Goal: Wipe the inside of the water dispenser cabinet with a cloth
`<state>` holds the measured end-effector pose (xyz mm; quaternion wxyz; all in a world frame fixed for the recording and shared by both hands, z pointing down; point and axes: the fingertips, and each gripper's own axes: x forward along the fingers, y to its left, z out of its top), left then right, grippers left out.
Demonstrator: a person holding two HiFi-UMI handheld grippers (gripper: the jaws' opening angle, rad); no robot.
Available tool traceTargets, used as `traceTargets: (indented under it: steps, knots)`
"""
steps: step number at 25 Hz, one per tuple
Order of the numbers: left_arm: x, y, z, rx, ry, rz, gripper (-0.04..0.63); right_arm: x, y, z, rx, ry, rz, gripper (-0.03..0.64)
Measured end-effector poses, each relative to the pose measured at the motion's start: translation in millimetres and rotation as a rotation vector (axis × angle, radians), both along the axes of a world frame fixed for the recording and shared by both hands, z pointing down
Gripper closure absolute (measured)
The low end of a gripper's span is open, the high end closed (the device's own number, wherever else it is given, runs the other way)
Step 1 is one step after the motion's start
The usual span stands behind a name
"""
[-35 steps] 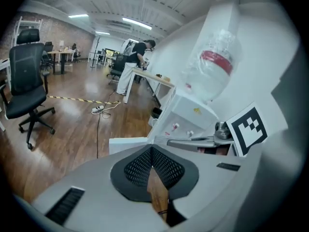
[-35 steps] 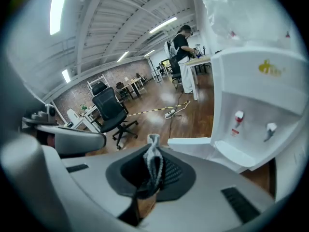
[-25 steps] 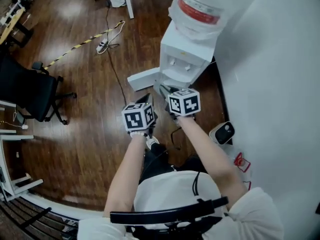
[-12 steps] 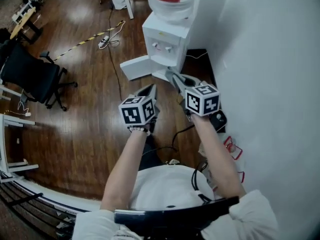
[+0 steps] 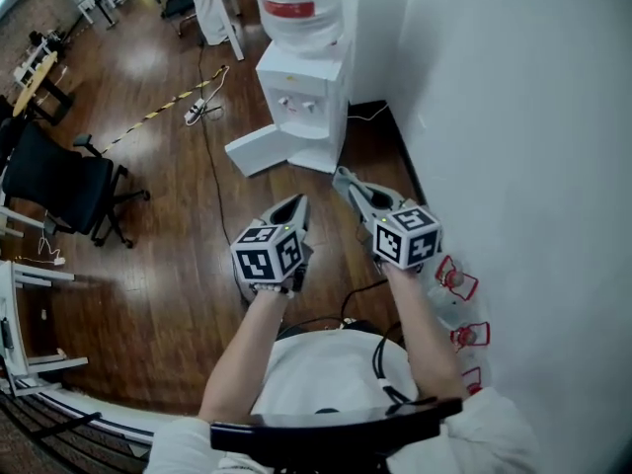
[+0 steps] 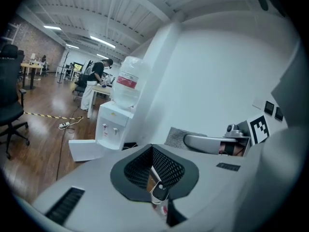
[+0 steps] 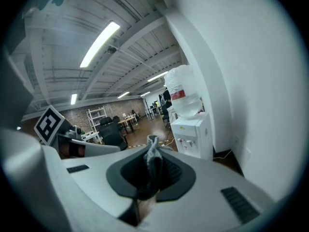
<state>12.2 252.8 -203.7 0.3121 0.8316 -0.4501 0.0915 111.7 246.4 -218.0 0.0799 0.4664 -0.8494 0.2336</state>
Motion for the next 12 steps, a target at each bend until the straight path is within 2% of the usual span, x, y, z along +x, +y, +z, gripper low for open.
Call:
traceTargets:
  steps: [7, 12]
  knots:
    - [-32, 3, -5, 0.0, 0.013, 0.026, 0.604, -34, 13, -15, 0.013, 0.046, 0.044, 0.584]
    - [-55, 7, -16, 0.028, 0.026, 0.037, 0.604, -60, 23, -22, 0.026, 0.039, 0.063, 0.584]
